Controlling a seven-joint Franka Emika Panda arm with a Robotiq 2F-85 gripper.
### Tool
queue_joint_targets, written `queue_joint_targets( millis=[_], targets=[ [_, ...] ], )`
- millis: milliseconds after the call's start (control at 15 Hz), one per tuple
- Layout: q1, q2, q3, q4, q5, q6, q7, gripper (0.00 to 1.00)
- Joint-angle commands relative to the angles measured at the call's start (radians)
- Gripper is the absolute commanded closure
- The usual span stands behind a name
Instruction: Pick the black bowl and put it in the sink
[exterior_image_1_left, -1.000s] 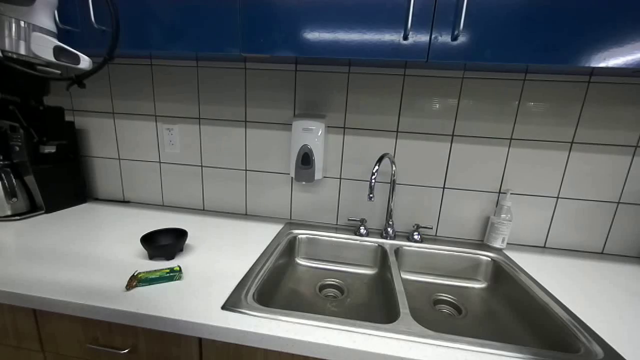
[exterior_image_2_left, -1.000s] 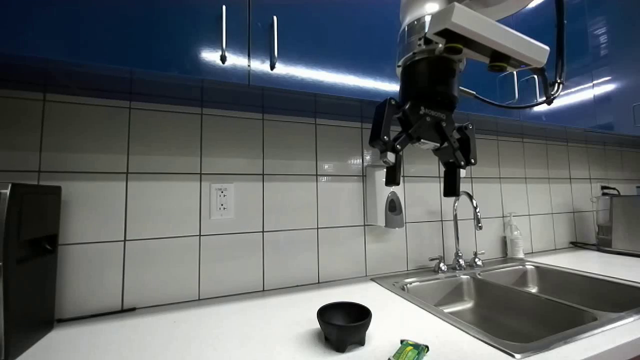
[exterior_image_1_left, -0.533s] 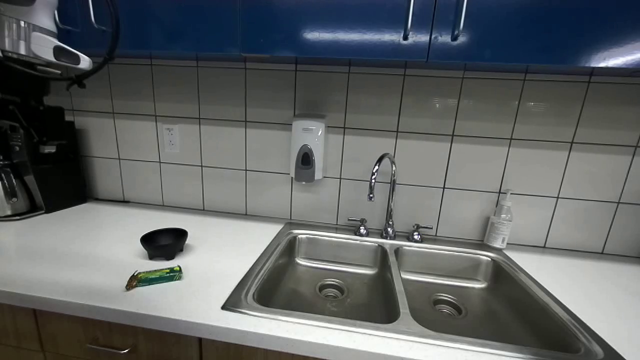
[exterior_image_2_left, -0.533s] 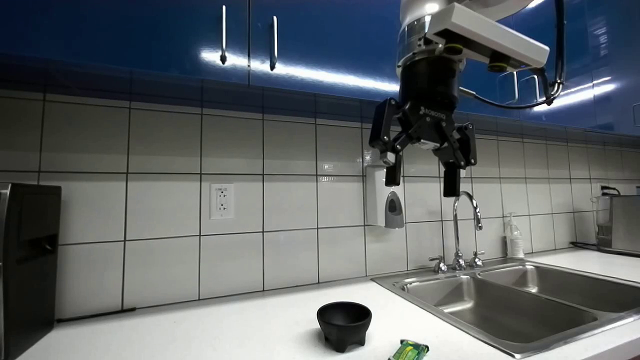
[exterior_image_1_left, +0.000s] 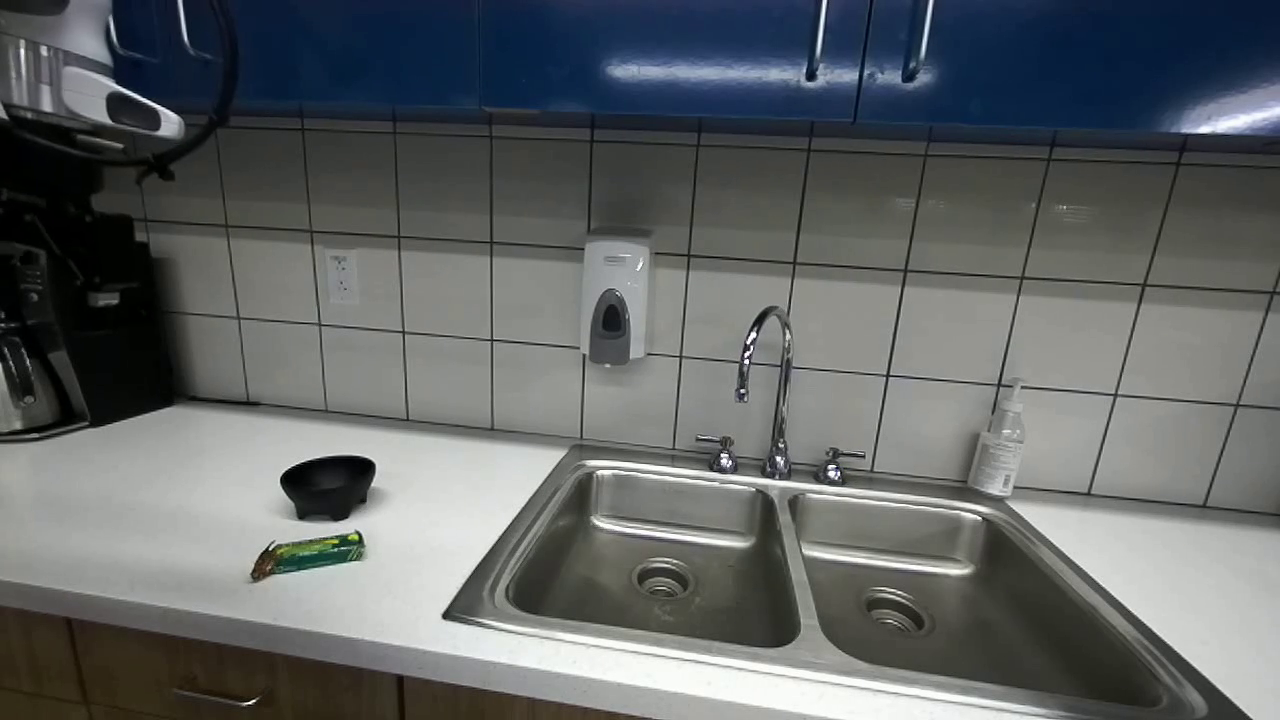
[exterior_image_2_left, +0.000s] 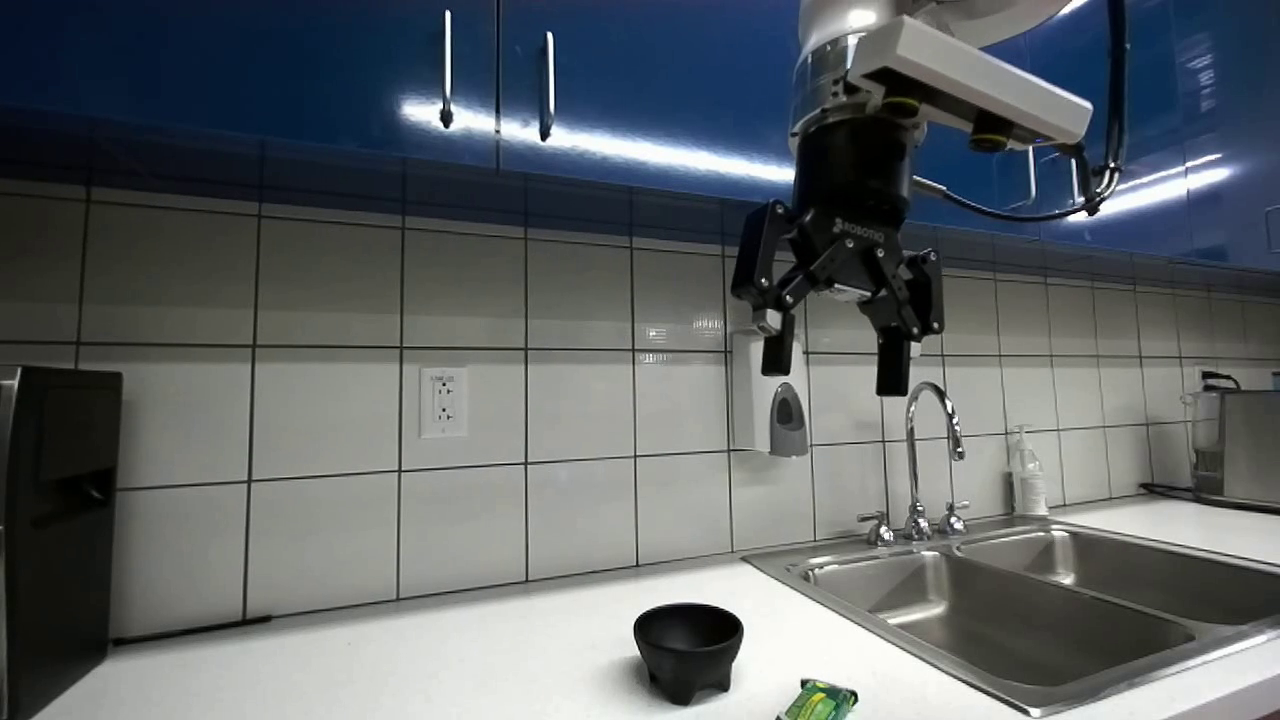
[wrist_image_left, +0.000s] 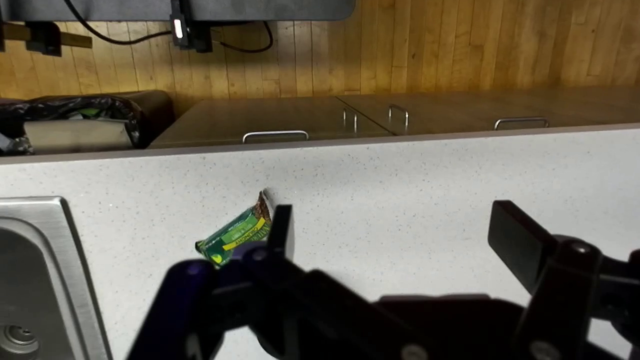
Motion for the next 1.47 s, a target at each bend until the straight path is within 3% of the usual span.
queue_joint_targets(
  millis=[0,533,1400],
  targets=[
    [-0.018,-0.014,0.06,-0.033,-0.039,0.116,0.041,0.0],
    [-0.02,0.066,0.098,-0.049,-0.106,0.294,0.066,0.0],
    [-0.059,0.33,0.087,0.055,-0.196,0.446,0.111,0.0]
  ],
)
